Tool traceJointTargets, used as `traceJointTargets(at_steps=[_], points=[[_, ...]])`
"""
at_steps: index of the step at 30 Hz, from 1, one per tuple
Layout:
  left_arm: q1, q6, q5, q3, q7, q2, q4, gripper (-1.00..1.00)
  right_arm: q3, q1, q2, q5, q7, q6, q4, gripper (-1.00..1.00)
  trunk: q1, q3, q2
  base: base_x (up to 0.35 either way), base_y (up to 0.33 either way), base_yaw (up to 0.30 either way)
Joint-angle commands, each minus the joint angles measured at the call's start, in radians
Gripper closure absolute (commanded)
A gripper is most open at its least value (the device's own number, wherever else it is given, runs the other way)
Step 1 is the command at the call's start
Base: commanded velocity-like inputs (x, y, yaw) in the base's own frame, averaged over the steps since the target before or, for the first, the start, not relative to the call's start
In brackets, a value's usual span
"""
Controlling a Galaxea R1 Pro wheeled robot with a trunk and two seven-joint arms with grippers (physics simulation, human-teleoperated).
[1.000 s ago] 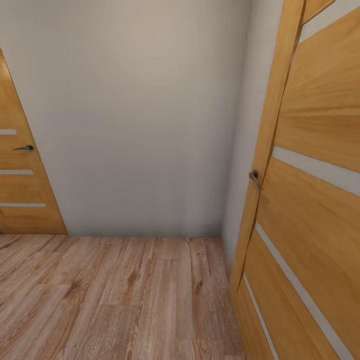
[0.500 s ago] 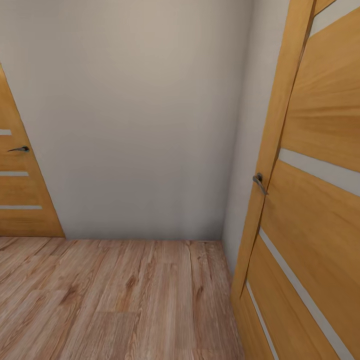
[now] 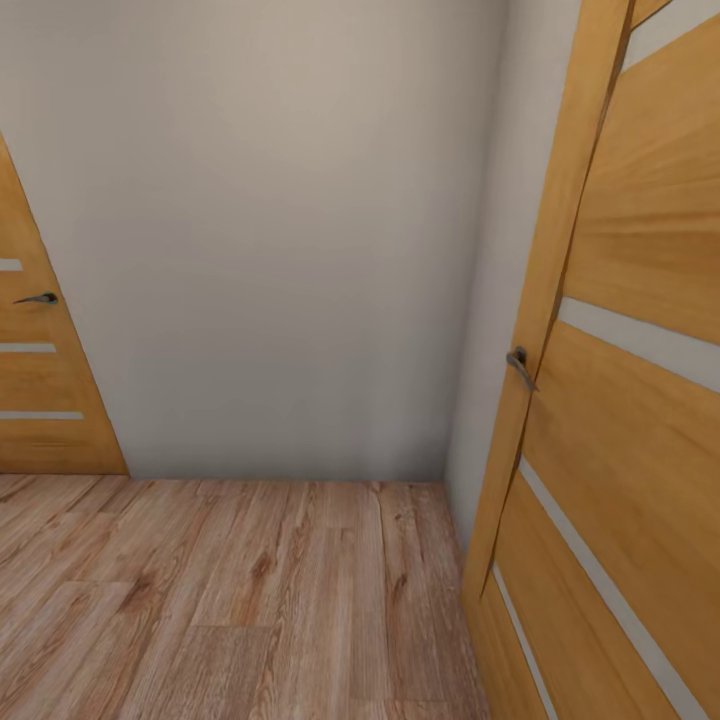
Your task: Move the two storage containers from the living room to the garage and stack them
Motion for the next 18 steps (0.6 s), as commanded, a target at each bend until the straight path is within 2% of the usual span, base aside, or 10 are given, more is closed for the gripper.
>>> traceJointTargets(at_steps=[1,11,18], points=[[0.0,-0.001,0.006,0.0,0.0,0.0,0.0,-1.0,0.008,0.0,0.0,-0.009,0.0,-0.005,0.002,-1.0,0.0,-0.001,0.0,0.0,0.0,0.0],[0.0,-0.001,0.006,0.0,0.0,0.0,0.0,-1.0,0.009,-0.001,0.002,-0.008,0.0,-0.005,0.002,-1.0,0.0,-0.001,0.0,0.0,0.0,0.016],[0.0,-0.001,0.006,0.0,0.0,0.0,0.0,-1.0,0.009,-0.001,0.002,-0.002,0.0,-0.005,0.002,-1.0,0.0,-0.001,0.0,0.0,0.0,0.223]])
